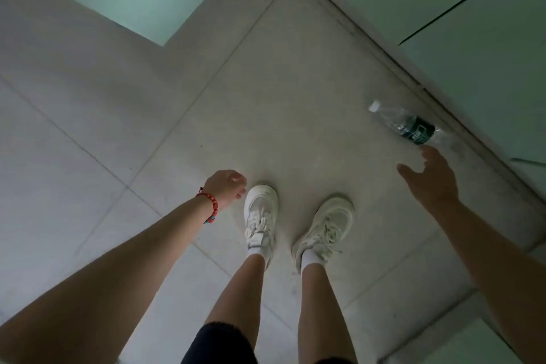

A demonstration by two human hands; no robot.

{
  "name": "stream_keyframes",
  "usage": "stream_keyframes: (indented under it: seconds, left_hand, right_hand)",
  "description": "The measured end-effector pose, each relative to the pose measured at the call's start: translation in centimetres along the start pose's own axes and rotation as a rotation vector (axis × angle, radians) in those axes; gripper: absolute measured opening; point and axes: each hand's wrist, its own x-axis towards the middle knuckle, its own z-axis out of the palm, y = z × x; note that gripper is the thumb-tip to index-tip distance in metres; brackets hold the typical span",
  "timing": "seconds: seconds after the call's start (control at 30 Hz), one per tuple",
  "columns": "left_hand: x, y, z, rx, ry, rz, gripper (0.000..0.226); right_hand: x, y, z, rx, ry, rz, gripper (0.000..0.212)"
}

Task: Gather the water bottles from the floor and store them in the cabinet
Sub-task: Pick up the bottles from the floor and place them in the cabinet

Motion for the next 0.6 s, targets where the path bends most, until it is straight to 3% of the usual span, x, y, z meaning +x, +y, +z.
stream_keyframes:
  seconds: [0.2, 0.37, 0.6]
  left_hand:
    - [9.0, -1.2, 4.5, 0.009, -0.05, 0.031, 0.017]
    - [13.3, -0.5, 7.9, -0.04, -0.06, 0.057, 0.009]
    - [15.4, -1.4, 10.2, 0.189, -0.119, 0.089, 0.02]
  right_hand:
    - [10.0, 1.1, 3.7, -0.093, 0.09, -0.202, 0.068]
    - [15.7, 2.7, 6.5, -0.244, 0.163, -0.238, 0.075]
    - [19.9, 3.5, 8.3, -0.531, 0.252, -0.262, 0.078]
